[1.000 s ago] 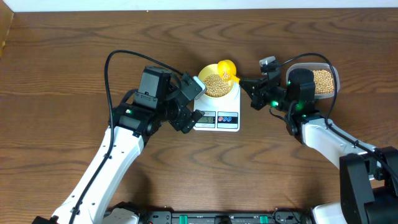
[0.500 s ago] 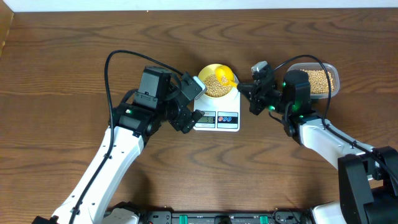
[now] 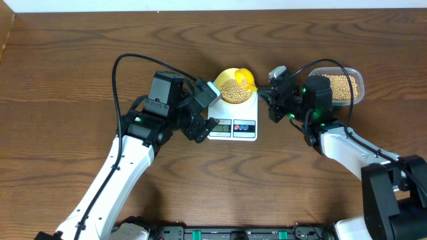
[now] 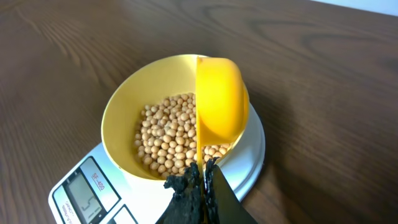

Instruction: Scoop item into bowl and weigh 50g on scale

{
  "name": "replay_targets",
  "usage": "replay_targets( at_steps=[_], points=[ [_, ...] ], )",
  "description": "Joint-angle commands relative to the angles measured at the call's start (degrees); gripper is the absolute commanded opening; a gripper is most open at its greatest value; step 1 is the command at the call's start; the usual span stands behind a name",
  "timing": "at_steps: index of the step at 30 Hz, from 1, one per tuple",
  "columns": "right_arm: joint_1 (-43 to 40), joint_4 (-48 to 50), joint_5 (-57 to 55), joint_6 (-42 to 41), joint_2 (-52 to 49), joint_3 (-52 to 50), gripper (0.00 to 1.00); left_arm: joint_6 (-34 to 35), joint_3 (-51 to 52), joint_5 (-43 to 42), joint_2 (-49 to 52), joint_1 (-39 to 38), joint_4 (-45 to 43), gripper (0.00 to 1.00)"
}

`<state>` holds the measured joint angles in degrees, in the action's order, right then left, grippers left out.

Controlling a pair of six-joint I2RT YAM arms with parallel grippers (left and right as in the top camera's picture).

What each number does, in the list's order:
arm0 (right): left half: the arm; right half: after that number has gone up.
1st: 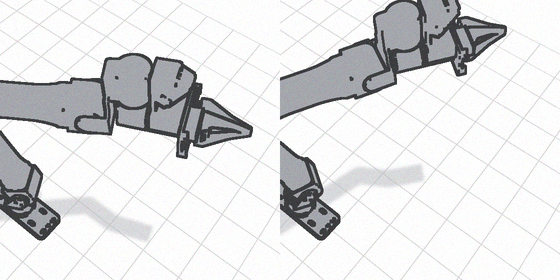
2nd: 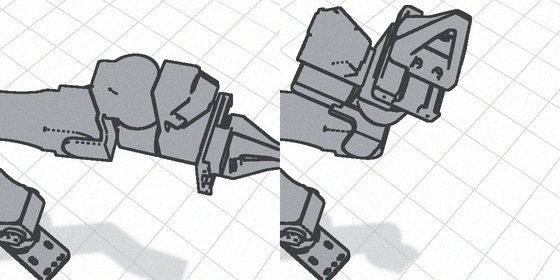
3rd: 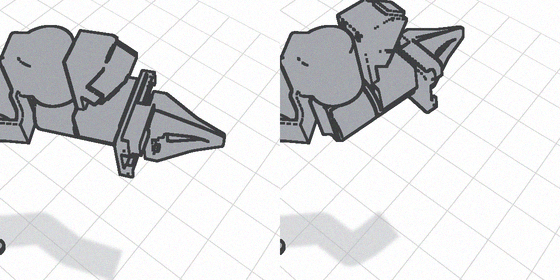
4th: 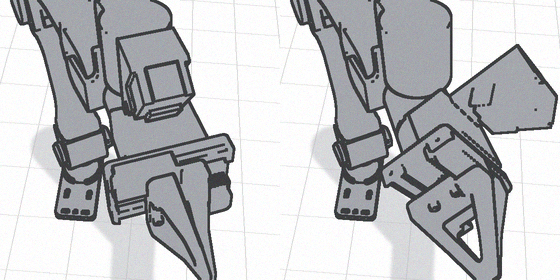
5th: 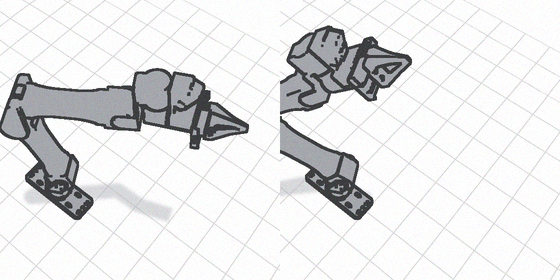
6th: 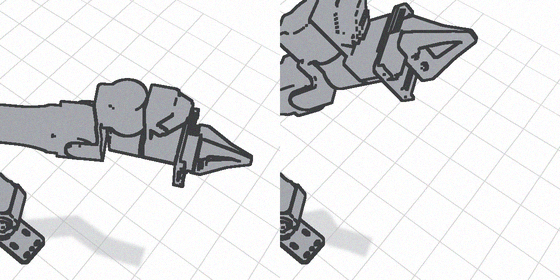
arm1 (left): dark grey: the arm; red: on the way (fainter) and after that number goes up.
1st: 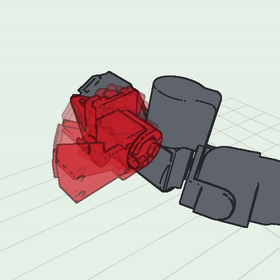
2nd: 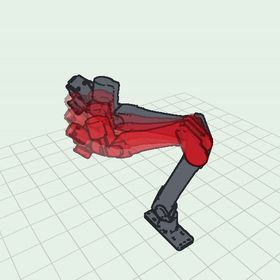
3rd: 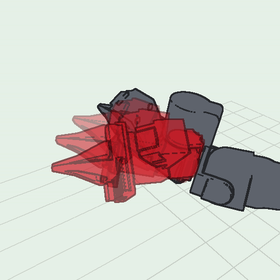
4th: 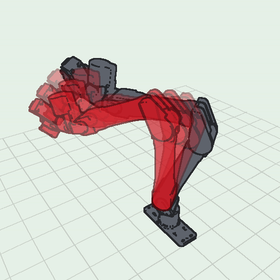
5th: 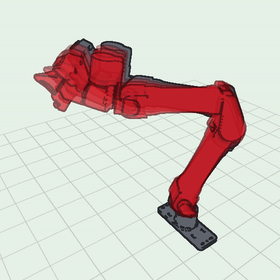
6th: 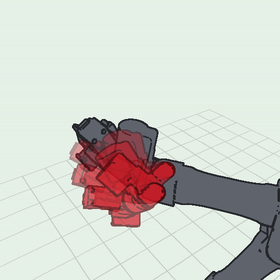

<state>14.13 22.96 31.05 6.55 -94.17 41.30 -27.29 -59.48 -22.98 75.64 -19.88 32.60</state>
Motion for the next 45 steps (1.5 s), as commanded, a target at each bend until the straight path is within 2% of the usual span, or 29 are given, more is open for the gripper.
replay_targets(
  at_steps=[1,17,25,30,36,45],
  points=[
    [0.6,0.4,-0.5,1.0,-0.7,0.5,0.01,-0.8,0.4,0.1,-0.4,0.3,0.0,0.84],
    [3.6,0.8,2.3,1.0,-0.7,0.5,0.01,-0.7,0.4,0.1,-0.4,0.3,0.0,0.84],
    [3.5,6.5,2.3,-2.4,-0.7,0.6,0.01,-0.8,0.4,0.1,-0.4,0.3,0.0,0.84],
    [3.5,7.5,2.4,-9.8,-0.2,0.7,0.01,-0.8,0.4,0.1,-0.4,0.3,0.0,0.84],
    [3.4,7.5,2.8,-14.2,2.9,0.7,0.01,-0.8,0.4,0.1,-0.4,0.3,0.0,0.84],
    [0.8,7.3,2.8,-27.4,8.5,0.7,0.01,-0.8,0.4,0.1,-0.4,0.3,0.0,0.84]
  ],
)
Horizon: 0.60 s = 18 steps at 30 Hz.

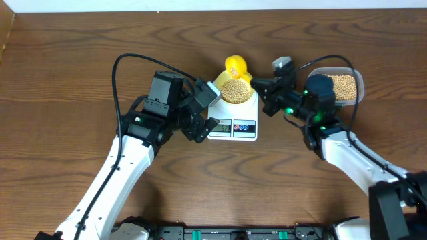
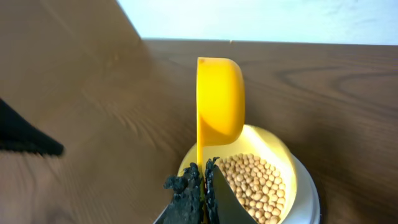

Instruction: Scoop item into bowl and weigh 50g on scale

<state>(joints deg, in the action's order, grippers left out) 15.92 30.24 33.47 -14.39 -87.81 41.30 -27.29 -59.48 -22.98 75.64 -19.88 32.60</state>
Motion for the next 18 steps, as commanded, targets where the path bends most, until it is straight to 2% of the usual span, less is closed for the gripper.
replay_targets(
  at_steps=[1,6,18],
  points=[
    [-1.2,0.0,0.3,-7.1,2.8,0.7,0.01,-0.8,0.4,0.1,-0.4,0.3,0.0,0.84],
    [-1.4,-0.8,-0.2,-8.1,5.9,0.8,0.01,-0.8,0.4,0.1,-0.4,0.3,0.0,0.84],
    [-1.4,-12.6,-0.8,-8.7,7.2,7.1,0.01,-0.8,0.4,0.1,-0.4,0.3,0.0,0.84]
  ],
)
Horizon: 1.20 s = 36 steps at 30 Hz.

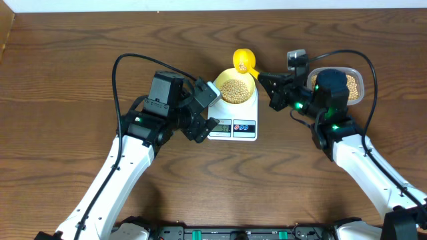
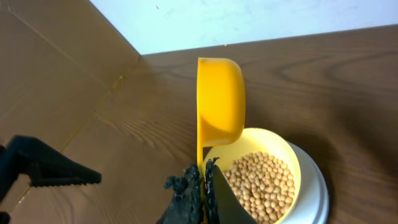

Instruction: Scoop item into bowl and weigh 50g on scale

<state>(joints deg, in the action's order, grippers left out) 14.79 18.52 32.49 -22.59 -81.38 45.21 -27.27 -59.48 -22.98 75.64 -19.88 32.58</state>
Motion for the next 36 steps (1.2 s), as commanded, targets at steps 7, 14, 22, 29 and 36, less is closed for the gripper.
replay_targets(
  at_steps=[7,14,22,29,36],
  points=[
    [-1.0,-9.3,1.0,-0.5,0.7,8.3,0.01,-0.8,0.4,0.1,-0.4,0.3,0.0,0.84],
    [-1.4,-15.9,1.0,-0.5,0.7,12.8,0.01,-0.8,0.4,0.1,-0.4,0.3,0.0,0.84],
    [-1.8,-21.2,0.8,-3.5,0.7,13.7,0.01,-0.8,0.4,0.1,-0.4,0.3,0.0,0.84],
    [-1.8,-23.0,0.3,-3.4,0.6,13.7,0.01,-0.8,0.4,0.1,-0.4,0.3,0.0,0.84],
    [-1.7,-29.0,-1.1,-2.9,-0.2,13.7,0.01,-0.8,0.4,0.1,-0.4,0.3,0.0,0.83]
  ],
)
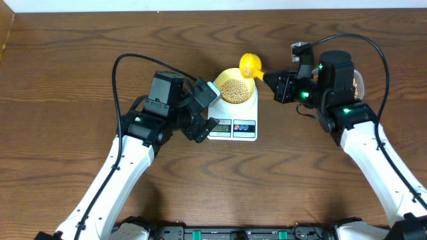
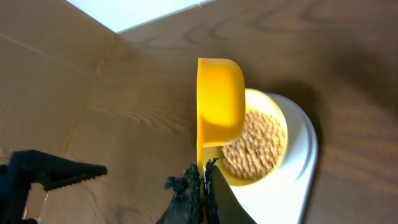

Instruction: Scoop item into bowl and weigh 50g on scale

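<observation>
A yellow bowl (image 1: 235, 88) of soybeans sits on the white scale (image 1: 233, 123) at mid-table; it also shows in the right wrist view, the bowl (image 2: 254, 146) on the scale (image 2: 292, 186). My right gripper (image 2: 203, 177) is shut on the handle of a yellow scoop (image 2: 219, 102), held on its side. In the overhead view the scoop (image 1: 250, 65) hangs above the bowl's far right rim, with the right gripper (image 1: 275, 83) to its right. My left gripper (image 1: 199, 100) rests against the scale's left side, next to the bowl; its fingers are too dark to read.
A clear tub of soybeans (image 1: 358, 83) at the back right is mostly hidden behind my right arm. A black clip-like shape (image 2: 53, 174) lies at the left of the right wrist view. Cables loop above both arms.
My right arm has risen and drawn back to the right. The scoop, still on its side, has shifted slightly right over the bowl's far rim. The left arm is unchanged.
The scoop was first tipped on its side inside the bowl above the beans. Then it stood above the bowl's far rim, farther up the table. It has stayed on edge, gripped by its handle, as my right arm withdrew rightward. The left arm never moved.
</observation>
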{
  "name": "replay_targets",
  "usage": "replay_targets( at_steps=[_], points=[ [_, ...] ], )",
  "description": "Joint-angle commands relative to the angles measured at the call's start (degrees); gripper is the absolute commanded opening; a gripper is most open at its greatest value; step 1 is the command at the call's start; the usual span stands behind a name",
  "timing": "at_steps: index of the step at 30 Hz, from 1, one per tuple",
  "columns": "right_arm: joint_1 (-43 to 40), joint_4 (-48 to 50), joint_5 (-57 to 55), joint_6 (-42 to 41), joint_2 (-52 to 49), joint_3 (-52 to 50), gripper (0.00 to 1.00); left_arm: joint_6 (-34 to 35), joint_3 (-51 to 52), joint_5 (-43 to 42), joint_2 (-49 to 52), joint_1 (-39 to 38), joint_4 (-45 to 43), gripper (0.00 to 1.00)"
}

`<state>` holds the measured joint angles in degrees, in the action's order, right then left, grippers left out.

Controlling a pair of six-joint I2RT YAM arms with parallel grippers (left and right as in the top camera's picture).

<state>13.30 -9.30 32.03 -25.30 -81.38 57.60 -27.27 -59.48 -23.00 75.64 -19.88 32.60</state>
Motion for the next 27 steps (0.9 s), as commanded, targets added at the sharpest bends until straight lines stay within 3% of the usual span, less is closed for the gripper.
replay_targets(
  at_steps=[1,14,27],
  points=[
    [-0.2,-1.3,-0.6,-0.2,-0.3,1.3,0.01,-0.8,0.4,0.1,-0.4,0.3,0.0,0.84],
    [-0.1,-0.2,-0.6,-0.5,-0.4,1.7,0.01,-0.8,0.4,0.1,-0.4,0.3,0.0,0.84],
    [3.7,-0.4,-0.4,29.1,-2.0,1.7,0.01,-0.8,0.4,0.1,-0.4,0.3,0.0,0.84]
  ],
)
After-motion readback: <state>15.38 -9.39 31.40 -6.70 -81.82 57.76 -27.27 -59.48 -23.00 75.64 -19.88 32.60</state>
